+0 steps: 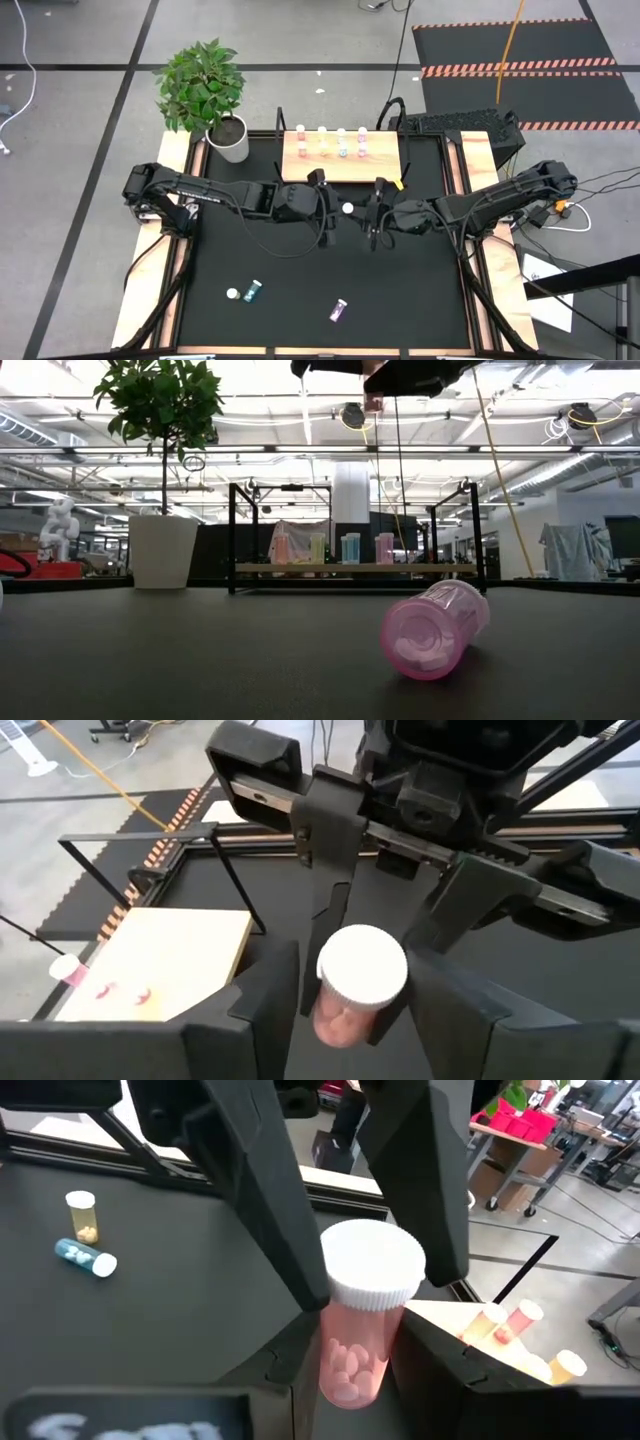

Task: Pick and place medicine bottles onto shelf by color
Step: Put the pink pill bottle on the shelf aligned with the other pink pill bottles

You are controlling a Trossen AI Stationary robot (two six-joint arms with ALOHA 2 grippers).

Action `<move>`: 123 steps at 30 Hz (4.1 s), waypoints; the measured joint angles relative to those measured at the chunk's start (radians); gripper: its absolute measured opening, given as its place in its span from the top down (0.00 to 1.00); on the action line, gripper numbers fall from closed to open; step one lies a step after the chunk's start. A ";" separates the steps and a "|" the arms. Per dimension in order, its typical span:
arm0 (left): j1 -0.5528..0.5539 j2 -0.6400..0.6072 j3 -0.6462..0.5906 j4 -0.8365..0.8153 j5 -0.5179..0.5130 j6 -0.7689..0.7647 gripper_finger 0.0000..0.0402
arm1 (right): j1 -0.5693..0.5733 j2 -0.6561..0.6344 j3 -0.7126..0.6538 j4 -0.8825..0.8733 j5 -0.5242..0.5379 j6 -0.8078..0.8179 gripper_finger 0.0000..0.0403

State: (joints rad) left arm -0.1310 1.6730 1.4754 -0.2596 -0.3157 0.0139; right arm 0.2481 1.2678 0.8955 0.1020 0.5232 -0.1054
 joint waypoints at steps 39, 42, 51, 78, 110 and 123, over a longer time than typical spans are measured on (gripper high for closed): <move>0.425 -0.011 -0.040 -0.241 0.021 -0.085 0.69 | -0.224 0.000 -0.004 -0.163 0.005 0.299 0.36; 0.477 -0.023 -0.118 -0.184 0.152 -0.013 0.69 | -0.246 0.000 -0.017 -0.164 0.023 0.355 0.36; 0.599 -0.041 -0.311 -0.015 0.360 0.223 0.69 | -0.297 0.000 -0.056 -0.139 0.026 0.422 0.36; 0.640 -0.040 -0.409 0.101 0.464 0.291 0.69 | -0.306 0.000 -0.065 -0.129 -0.030 0.482 0.36; 0.362 -0.204 -0.025 0.331 0.607 -0.216 0.69 | -0.344 -0.027 -0.066 0.716 -0.463 0.319 0.36; 0.305 -0.204 -0.026 0.540 0.634 -0.226 0.69 | -0.347 -0.083 -0.066 0.864 -0.607 0.453 0.38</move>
State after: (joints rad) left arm 0.1738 1.4693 1.4494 0.2806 0.3180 -0.2125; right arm -0.0986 1.1851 0.8295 0.9657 -0.0837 0.3473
